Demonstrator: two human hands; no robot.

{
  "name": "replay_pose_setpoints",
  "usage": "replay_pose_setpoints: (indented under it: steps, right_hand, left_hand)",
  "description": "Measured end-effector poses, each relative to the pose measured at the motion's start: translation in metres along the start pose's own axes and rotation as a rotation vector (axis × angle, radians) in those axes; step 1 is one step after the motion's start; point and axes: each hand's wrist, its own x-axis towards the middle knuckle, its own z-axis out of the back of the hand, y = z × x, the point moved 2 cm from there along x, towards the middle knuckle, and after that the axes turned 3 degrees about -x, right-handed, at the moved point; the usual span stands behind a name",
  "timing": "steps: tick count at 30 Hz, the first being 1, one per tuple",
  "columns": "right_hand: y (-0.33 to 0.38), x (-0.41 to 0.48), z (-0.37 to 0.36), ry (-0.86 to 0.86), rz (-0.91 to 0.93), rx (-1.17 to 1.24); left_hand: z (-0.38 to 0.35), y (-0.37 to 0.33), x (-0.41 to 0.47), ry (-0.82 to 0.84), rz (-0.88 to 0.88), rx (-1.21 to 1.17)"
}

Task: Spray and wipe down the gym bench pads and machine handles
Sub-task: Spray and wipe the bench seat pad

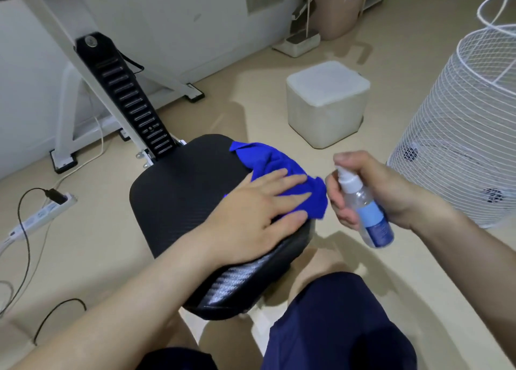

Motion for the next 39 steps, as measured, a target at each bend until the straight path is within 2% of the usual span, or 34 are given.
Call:
replay_pose_setpoints:
  steps: [4,8,12,15,18,22,26,29,33,37,39]
  right_hand:
    - [0.010,-0.003,-0.002,-0.002,0.044,-0.060]
    - [0.004,-0.004,-0.020,0.030,0.053,-0.153]
    - [-0.012,-0.015,-0.024,-0.077,0.054,-0.068]
    - [-0.028,-0.032,-0.045,-0.116,0.050,-0.020]
    - [-0.042,-0.041,-0.089,-0.088,0.061,-0.030]
    - [-0.054,-0.040,-0.137,-0.066,0.097,0.014]
    - [-0.051,-0.045,-0.154,-0.082,0.083,0.048]
    - [-0.051,-0.044,-0.163,-0.088,0.061,-0.005]
    - [-0.052,-0.042,-0.180,-0.075,0.131,-0.117]
    - [-0.043,-0.038,-0.191,-0.091,0.108,-0.075]
    - [-0.038,-0.037,-0.190,-0.100,0.079,-0.095]
  left_hand:
    - [0.000,-0.007,-0.040,-0.036,-0.116,-0.118]
    - [0.005,-0.002,-0.032,-0.011,0.019,-0.191]
    - [0.005,0.017,0.002,-0.008,0.148,-0.093]
    - [0.007,0.029,-0.009,-0.060,0.237,-0.240]
    - [0.011,0.036,-0.044,-0.106,0.246,-0.307]
    - [0.009,0.056,-0.089,-0.219,0.322,-0.317]
    - [0.016,0.065,-0.111,-0.429,0.524,-0.524]
    - [0.021,0.057,-0.111,-0.555,0.658,-0.539]
    - [0.025,0.035,-0.114,-0.621,0.804,-0.664]
    - [0.023,0.023,-0.127,-0.625,0.667,-0.877]
    - [0.020,0.023,-0.135,-0.615,0.654,-1.006]
